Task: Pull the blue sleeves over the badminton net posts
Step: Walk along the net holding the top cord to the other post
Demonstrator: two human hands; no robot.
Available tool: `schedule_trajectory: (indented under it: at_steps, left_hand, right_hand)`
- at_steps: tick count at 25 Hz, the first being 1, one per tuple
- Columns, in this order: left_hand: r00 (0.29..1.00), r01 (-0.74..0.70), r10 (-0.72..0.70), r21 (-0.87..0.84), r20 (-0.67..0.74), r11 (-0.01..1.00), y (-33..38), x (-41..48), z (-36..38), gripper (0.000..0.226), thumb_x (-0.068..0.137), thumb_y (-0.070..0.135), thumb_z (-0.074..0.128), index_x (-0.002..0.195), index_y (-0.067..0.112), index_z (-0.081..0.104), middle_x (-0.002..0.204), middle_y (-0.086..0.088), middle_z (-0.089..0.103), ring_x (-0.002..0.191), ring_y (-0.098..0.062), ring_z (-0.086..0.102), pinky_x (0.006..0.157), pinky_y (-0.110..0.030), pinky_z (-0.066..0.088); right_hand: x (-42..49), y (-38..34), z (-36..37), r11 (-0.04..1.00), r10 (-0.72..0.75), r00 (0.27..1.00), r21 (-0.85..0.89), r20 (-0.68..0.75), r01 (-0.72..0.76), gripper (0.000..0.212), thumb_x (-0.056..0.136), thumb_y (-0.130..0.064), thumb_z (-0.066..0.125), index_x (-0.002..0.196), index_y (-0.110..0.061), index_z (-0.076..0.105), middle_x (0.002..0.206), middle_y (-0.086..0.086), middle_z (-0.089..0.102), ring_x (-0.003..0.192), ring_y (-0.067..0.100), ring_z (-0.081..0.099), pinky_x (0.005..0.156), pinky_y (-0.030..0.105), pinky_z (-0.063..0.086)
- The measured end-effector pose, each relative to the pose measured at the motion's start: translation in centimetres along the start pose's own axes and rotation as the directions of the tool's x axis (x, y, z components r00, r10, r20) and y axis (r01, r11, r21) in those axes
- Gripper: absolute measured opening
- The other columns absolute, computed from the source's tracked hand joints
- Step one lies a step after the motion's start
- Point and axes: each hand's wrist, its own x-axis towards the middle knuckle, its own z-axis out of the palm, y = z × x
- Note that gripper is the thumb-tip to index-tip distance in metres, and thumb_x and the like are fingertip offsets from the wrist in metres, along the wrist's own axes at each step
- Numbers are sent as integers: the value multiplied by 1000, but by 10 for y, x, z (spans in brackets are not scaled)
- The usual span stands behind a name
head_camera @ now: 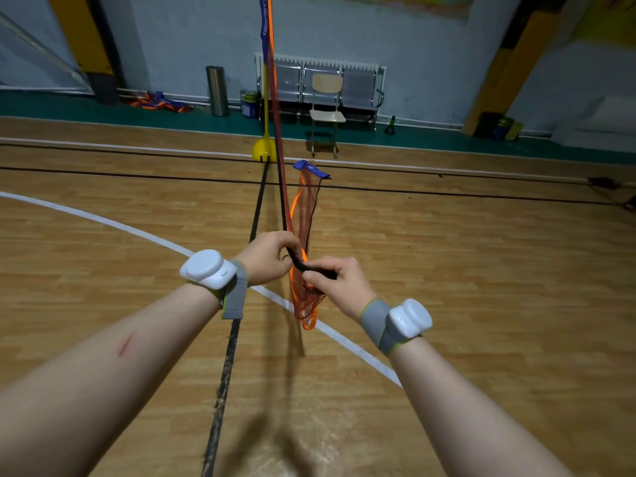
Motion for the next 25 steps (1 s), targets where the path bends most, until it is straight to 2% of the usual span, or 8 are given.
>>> schedule_trajectory:
  at_steps: [6, 8, 10, 13, 15, 18, 22, 25]
  left_hand:
    - [999, 49, -49, -7, -17, 999, 8, -22, -21, 13, 82, 1, 52, 79, 10, 61, 90, -3, 60, 64, -7, 47, 58, -15, 36]
    - [998, 55, -55, -24, -20, 998, 12, -32, -33, 14, 82, 1, 51, 77, 11, 59, 93, -5, 61, 60, -4, 45, 56, -16, 37]
    - [995, 81, -83, -44, -46, 996, 9, -42, -47, 16, 82, 1, 51, 74, 13, 57, 94, -8, 62, 55, -4, 44, 53, -16, 37]
    - [986, 131, -135, -45, -98, 990, -9, -58, -70, 15, 82, 2, 52, 74, 13, 58, 96, -13, 64, 73, -25, 58, 67, -30, 51]
    - [982, 159, -159, -9, -105, 987, -21, -66, -80, 13, 83, 4, 53, 75, 13, 59, 94, -11, 63, 77, -30, 58, 68, -36, 51]
    - [979, 181, -178, 30, -99, 983, -34, -76, -87, 14, 84, 5, 53, 78, 16, 58, 91, -6, 60, 59, -10, 45, 53, -23, 37]
    - [987, 156, -153, 67, -54, 985, -44, -88, -87, 14, 85, 6, 53, 84, 19, 56, 98, -2, 59, 57, -1, 40, 52, -16, 33]
    - [990, 141, -139, 113, -23, 984, -45, -92, -79, 9, 86, 8, 53, 90, 15, 57, 106, -5, 61, 62, -6, 44, 55, -18, 37]
  right_hand:
    - [2, 18, 15, 992, 107, 992, -54, -73, -111, 31, 76, -3, 70, 66, -26, 52, 64, -5, 51, 62, 10, 48, 64, 25, 42]
    - [2, 20, 28, 986, 139, 989, -84, -45, -142, 30, 76, -4, 70, 66, -24, 51, 67, 1, 54, 64, 16, 51, 65, 28, 45]
    - [-1, 19, 40, 982, 177, 984, -66, -9, -178, 24, 78, -2, 68, 68, -18, 53, 68, 6, 54, 62, 19, 50, 58, 16, 45]
    - [-13, 14, 52, 970, 240, 970, -37, 27, -239, 14, 81, 2, 64, 78, -6, 53, 62, 1, 51, 54, 10, 47, 44, 3, 36]
    - [-16, 15, 55, 976, 200, 980, -80, -13, -201, 21, 79, -1, 67, 69, -12, 53, 59, -2, 53, 53, 7, 49, 49, 5, 37]
    - [-27, 8, 57, 983, 160, 985, -79, -71, -165, 26, 78, -4, 69, 65, -21, 54, 61, -4, 54, 57, 6, 50, 61, 16, 40]
    - [-54, -14, 64, 994, 113, 988, 13, -106, -112, 7, 79, -1, 68, 78, -8, 64, 64, -7, 58, 52, -9, 53, 60, 8, 42]
    - [-71, -31, 69, 997, 73, 990, 42, -124, -68, 12, 81, -4, 66, 92, 0, 69, 75, 0, 64, 60, -8, 57, 65, 9, 47]
